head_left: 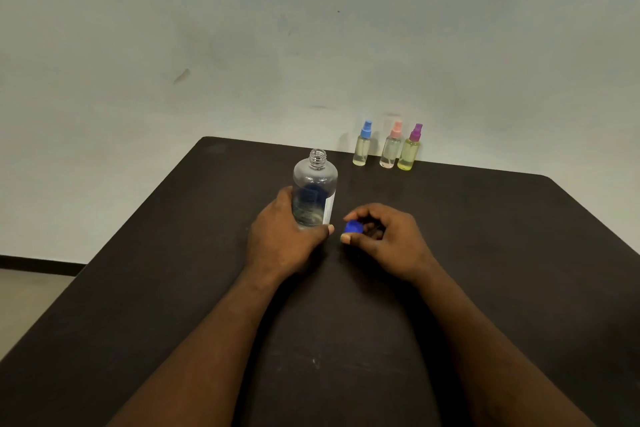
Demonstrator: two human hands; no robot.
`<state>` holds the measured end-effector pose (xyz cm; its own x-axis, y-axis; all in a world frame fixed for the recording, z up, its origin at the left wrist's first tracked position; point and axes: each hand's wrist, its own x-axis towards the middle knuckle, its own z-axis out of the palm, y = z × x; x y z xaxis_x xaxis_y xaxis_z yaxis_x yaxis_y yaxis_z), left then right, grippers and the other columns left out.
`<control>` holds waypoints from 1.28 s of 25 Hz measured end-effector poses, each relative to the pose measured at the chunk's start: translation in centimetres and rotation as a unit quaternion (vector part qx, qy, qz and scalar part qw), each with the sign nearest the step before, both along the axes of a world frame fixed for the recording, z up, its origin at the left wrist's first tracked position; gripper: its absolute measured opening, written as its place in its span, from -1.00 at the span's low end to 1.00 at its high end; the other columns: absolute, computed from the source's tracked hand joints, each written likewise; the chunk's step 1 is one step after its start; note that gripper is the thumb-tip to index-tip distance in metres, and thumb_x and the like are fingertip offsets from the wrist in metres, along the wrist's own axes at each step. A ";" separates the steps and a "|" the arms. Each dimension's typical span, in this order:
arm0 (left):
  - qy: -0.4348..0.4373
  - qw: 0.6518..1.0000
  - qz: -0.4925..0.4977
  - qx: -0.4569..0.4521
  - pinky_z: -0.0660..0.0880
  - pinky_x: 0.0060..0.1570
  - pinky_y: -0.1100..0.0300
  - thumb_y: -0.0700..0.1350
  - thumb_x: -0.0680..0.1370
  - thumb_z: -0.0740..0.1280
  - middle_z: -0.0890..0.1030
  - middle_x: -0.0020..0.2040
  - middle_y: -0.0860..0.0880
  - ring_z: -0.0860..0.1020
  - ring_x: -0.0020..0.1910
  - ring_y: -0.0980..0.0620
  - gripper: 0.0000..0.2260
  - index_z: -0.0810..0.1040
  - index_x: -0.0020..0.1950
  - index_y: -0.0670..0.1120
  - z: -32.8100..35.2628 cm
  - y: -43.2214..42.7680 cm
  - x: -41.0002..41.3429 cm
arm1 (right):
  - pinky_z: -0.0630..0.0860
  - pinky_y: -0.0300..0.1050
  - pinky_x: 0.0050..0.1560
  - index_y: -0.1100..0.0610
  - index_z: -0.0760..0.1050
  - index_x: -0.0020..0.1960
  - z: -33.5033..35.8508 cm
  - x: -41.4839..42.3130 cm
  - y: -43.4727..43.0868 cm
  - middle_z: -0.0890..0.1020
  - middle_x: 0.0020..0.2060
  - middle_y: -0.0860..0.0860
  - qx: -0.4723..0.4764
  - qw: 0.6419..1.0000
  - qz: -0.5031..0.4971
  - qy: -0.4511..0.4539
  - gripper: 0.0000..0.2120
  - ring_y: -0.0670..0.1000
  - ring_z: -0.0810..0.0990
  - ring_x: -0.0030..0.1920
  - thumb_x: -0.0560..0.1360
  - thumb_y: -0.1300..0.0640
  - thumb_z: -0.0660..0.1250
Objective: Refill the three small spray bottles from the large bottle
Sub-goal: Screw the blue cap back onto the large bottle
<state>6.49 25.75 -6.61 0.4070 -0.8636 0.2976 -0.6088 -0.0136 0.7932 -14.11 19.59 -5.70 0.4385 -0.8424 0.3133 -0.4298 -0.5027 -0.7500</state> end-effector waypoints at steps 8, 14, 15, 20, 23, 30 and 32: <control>-0.019 0.999 -0.049 -0.002 0.60 0.00 0.11 0.35 0.22 0.52 0.63 -0.02 0.24 0.62 -0.04 0.20 -0.42 0.43 0.17 0.30 0.2 -0.3 -0.7 | 0.63 -0.03 0.12 0.19 0.59 0.17 3.5 2.0 -1.1 0.74 0.05 0.16 0.056 0.919 -0.062 -0.385 -0.70 0.07 0.72 0.08 0.48 0.34 0.53; -0.032 0.997 -0.067 -0.008 0.62 0.01 0.04 0.35 0.22 0.51 0.66 0.04 0.20 0.63 -0.02 0.18 -0.42 0.46 0.17 0.24 0.2 -0.2 -0.9 | 0.59 -0.22 0.17 0.15 0.65 0.27 6.0 3.3 -0.2 0.72 0.14 0.07 -0.059 0.962 0.033 -0.265 -0.71 -0.04 0.68 0.18 0.57 0.31 0.45; -0.033 0.997 -0.069 -0.008 0.62 0.01 0.04 0.35 0.23 0.51 0.66 0.04 0.20 0.63 -0.02 0.18 -0.42 0.46 0.16 0.24 0.2 -0.2 -0.9 | 0.59 -0.24 0.15 0.11 0.63 0.30 6.4 3.6 0.0 0.71 0.15 0.05 -0.069 0.965 0.046 -0.248 -0.68 -0.06 0.68 0.16 0.57 0.31 0.45; -0.022 0.997 -0.079 -0.004 0.63 0.06 0.05 0.32 0.26 0.55 0.66 0.09 0.20 0.62 0.02 0.19 -0.39 0.47 0.23 0.23 0.1 -0.2 -0.7 | 0.65 -0.04 0.19 0.05 0.63 0.18 7.0 4.8 -0.2 0.74 0.10 -0.06 -0.071 0.970 0.055 -0.225 -0.78 -0.05 0.70 0.16 0.58 0.27 0.45; -0.020 0.997 -0.080 -0.006 0.63 0.07 0.07 0.30 0.29 0.57 0.65 0.09 0.20 0.61 0.03 0.21 -0.40 0.46 0.25 0.23 0.0 -0.3 -0.6 | 0.63 -0.06 0.23 0.13 0.62 0.20 5.9 5.1 -0.1 0.73 0.15 0.03 -0.056 0.961 0.060 -0.265 -0.76 0.00 0.69 0.23 0.57 0.34 0.44; -0.031 0.996 -0.084 -0.006 0.62 0.10 0.06 0.28 0.32 0.59 0.63 0.12 0.19 0.60 0.06 0.18 -0.37 0.45 0.31 0.18 -0.1 -0.3 -0.6 | 0.62 -0.10 0.18 0.06 0.61 0.21 5.0 5.4 -0.2 0.72 0.09 -0.13 -0.068 0.951 0.067 -0.292 -0.75 0.01 0.69 0.20 0.60 0.32 0.41; -0.030 0.996 -0.082 -0.005 0.62 0.08 0.07 0.29 0.32 0.58 0.63 0.11 0.19 0.60 0.05 0.19 -0.37 0.45 0.31 0.19 -0.1 -0.3 -0.7 | 0.64 0.01 0.20 0.08 0.62 0.23 4.8 5.6 -0.3 0.72 0.13 -0.06 -0.070 0.955 0.043 -0.286 -0.74 0.05 0.68 0.20 0.58 0.29 0.44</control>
